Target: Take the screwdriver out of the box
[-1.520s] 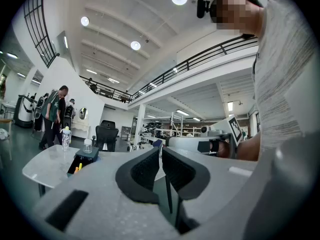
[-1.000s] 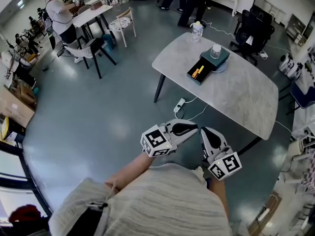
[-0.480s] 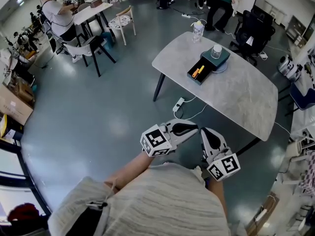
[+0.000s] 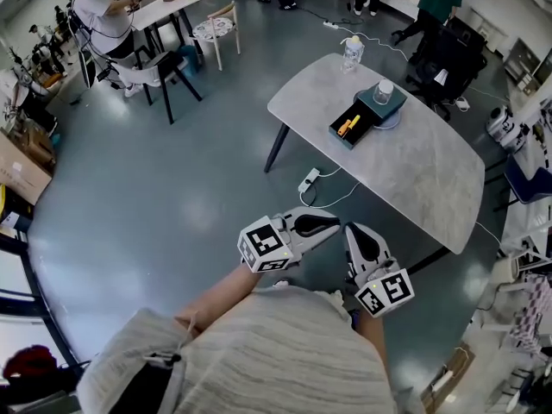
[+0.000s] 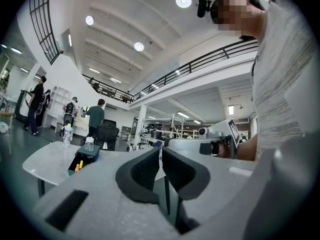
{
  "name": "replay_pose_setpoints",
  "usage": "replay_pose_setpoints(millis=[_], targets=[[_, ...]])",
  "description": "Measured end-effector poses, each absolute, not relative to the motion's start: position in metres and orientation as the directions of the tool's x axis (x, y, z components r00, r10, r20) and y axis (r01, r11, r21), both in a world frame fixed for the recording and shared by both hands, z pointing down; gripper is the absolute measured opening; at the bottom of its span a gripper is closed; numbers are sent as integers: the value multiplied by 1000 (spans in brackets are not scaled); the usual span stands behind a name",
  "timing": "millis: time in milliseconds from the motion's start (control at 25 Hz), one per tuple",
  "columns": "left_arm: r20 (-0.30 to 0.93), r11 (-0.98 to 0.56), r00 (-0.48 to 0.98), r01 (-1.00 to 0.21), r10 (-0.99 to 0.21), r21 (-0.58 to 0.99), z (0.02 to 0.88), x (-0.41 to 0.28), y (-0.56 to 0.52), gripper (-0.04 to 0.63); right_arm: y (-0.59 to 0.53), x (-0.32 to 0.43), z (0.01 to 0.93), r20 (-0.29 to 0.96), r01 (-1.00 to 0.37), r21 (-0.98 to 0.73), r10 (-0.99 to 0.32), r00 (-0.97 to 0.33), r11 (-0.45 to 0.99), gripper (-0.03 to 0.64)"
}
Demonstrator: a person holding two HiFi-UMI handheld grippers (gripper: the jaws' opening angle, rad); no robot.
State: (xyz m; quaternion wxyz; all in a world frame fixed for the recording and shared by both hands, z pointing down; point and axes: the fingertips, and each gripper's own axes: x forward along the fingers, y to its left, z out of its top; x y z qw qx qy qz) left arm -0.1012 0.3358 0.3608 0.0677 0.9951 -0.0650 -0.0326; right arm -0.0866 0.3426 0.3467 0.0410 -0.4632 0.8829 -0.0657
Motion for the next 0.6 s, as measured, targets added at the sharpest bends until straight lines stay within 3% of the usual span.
replay_pose_setpoints(millis=[600], targets=[[-65, -976, 988, -124, -137, 180, 371, -76, 308, 32, 313, -66, 355, 21, -809, -152, -817, -577, 567, 11]])
